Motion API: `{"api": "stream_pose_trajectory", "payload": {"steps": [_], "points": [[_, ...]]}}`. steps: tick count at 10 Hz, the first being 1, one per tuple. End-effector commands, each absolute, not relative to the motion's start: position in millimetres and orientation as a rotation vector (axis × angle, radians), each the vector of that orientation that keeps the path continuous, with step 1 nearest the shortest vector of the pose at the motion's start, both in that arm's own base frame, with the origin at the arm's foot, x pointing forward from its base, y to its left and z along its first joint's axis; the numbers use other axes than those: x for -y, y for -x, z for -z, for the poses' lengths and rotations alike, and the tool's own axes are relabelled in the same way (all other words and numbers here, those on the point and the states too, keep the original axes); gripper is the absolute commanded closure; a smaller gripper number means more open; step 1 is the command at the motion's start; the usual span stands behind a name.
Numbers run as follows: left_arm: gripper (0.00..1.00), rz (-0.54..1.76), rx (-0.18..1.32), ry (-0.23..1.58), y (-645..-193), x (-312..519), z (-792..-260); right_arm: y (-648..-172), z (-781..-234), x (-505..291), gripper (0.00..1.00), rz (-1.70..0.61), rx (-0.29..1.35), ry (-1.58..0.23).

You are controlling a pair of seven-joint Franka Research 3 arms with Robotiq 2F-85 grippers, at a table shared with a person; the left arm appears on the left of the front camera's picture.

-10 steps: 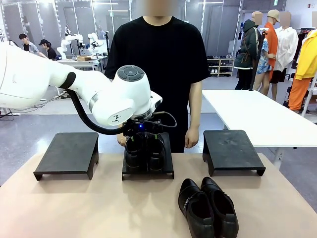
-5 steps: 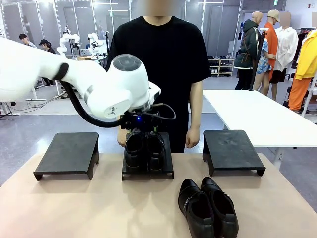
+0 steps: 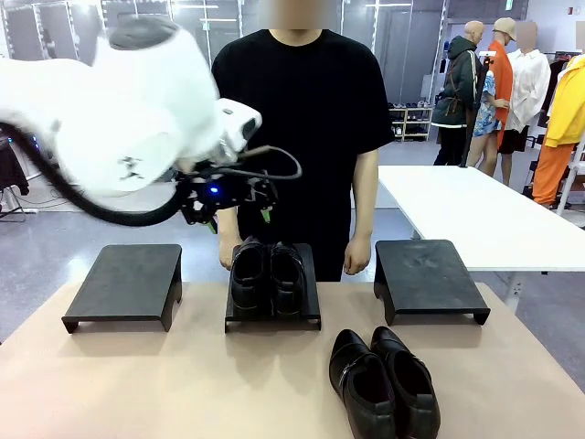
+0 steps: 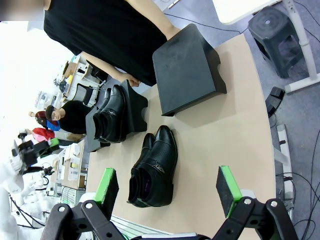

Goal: Place the shoes on the stand as instructed by the person.
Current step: Pick up another pair of Shoes and place it on the Shoes Stand indicated by the person.

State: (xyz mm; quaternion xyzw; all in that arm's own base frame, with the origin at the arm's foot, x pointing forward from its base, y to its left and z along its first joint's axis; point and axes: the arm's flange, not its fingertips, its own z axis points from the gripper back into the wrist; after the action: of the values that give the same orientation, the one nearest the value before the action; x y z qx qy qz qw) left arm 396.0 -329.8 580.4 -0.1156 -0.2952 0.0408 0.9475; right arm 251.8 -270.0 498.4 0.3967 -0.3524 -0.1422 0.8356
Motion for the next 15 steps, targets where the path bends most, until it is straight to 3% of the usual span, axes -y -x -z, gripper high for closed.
{"api": "stream_pose_trajectory", "payload": {"steps": [1,5,9,13,15], "points": [[0.00,-0.090,0.519,0.411,-348,249,-589,-250,-497,271,0.00,0.303,0.749,-0.848],[0.00,-0.283,0.510,0.793,-288,114,-594,-250,-497,271,0.00,0.303,0.749,-0.848],[0.00,-0.358,0.510,1.074,-257,10,-555,-250,-497,271,0.00,0.303,0.749,-0.848],[0.00,-0.228,0.605,1.088,-252,-56,-487,-250,-497,271,0.00,0.303,0.749,-0.848],[0.00,-0.209,0.625,1.178,-245,-75,-460,-250,-497,271,0.00,0.303,0.749,-0.848]]}}
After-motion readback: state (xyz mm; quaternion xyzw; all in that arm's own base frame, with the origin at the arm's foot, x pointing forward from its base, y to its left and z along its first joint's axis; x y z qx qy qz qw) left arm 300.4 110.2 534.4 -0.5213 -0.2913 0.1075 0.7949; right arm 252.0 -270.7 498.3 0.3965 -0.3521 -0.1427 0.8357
